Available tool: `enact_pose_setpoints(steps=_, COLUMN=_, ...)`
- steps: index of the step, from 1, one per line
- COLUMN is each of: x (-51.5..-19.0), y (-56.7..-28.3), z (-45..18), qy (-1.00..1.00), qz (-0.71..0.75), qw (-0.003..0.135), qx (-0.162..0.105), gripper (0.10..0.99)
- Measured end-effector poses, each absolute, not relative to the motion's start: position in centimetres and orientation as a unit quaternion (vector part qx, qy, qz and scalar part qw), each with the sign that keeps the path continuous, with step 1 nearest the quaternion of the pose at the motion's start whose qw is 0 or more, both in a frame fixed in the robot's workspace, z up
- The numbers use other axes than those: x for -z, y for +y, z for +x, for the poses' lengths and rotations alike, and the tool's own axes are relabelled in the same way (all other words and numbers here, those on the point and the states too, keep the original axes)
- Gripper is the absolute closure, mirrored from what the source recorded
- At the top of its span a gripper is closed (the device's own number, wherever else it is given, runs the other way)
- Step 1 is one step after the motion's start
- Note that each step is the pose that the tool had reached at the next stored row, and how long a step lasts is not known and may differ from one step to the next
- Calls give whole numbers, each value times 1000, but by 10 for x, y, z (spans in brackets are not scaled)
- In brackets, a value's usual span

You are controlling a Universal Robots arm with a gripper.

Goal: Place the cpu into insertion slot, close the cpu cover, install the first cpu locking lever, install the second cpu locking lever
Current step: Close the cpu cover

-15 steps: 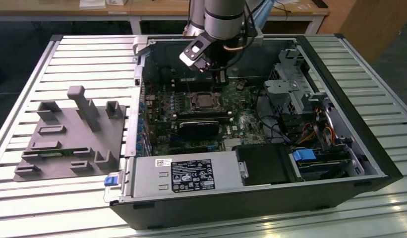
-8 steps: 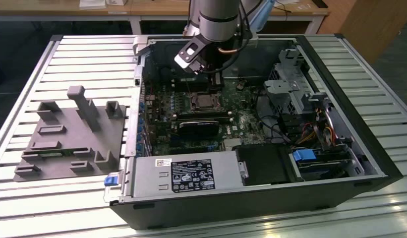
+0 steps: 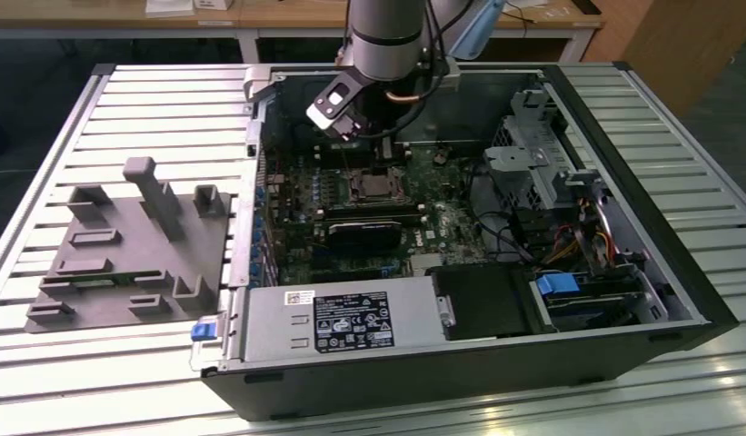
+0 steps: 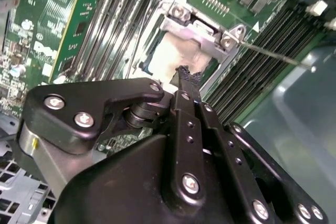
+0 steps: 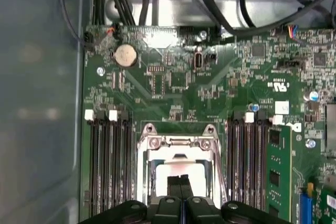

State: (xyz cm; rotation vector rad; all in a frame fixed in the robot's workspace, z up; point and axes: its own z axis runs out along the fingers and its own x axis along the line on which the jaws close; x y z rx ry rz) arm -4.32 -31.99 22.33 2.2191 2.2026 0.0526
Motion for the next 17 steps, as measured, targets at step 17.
enact_pose_setpoints(steps=17, x=-217, y=-321, z=-49, qy=709, qz=705, qw=7, qx=-17, gripper=984)
